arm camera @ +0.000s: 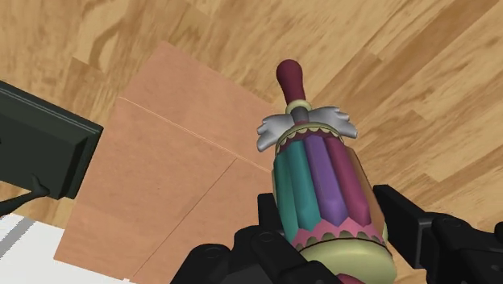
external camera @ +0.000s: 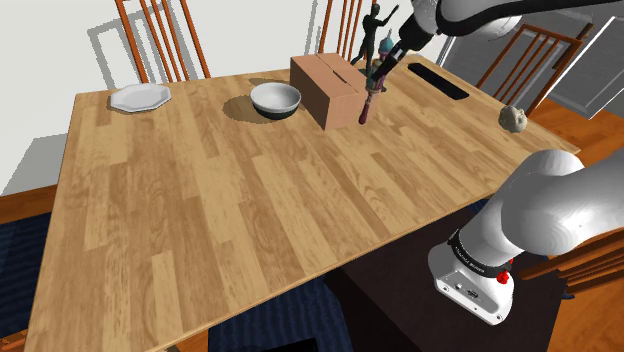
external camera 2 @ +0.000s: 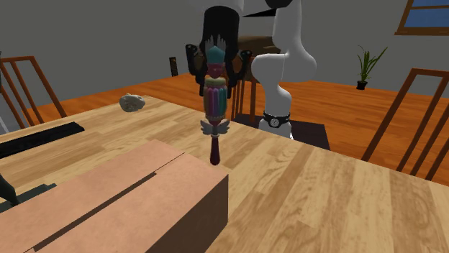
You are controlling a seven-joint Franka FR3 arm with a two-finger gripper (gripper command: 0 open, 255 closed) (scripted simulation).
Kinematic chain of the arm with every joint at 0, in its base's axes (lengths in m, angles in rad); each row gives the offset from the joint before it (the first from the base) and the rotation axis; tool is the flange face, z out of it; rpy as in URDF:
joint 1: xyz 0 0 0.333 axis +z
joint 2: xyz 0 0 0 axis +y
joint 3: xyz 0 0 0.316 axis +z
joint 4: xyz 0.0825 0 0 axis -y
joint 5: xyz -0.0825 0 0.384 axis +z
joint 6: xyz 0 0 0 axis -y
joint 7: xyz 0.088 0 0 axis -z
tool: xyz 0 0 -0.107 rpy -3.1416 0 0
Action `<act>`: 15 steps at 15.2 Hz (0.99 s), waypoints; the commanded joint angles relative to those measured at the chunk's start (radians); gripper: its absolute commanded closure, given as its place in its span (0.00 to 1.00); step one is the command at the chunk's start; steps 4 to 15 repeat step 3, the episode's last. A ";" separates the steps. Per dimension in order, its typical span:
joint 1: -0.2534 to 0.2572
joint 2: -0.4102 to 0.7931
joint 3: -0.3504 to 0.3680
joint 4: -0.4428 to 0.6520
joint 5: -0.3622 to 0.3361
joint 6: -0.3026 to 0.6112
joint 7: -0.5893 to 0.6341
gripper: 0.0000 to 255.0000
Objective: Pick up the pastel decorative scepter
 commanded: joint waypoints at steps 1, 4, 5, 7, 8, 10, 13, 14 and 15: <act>-0.002 -0.008 0.006 0.023 -0.002 -0.031 0.006 1.00; -0.002 -0.009 0.007 0.024 -0.002 -0.033 0.006 1.00; -0.002 -0.009 0.007 0.024 -0.002 -0.033 0.006 1.00; -0.002 -0.009 0.007 0.024 -0.002 -0.033 0.006 1.00; -0.002 -0.009 0.007 0.024 -0.002 -0.033 0.006 1.00; -0.002 -0.009 0.007 0.024 -0.002 -0.033 0.006 1.00; -0.002 -0.009 0.007 0.024 -0.002 -0.033 0.006 1.00; -0.002 -0.009 0.007 0.024 -0.002 -0.033 0.006 1.00; -0.002 -0.009 0.007 0.024 -0.002 -0.033 0.006 1.00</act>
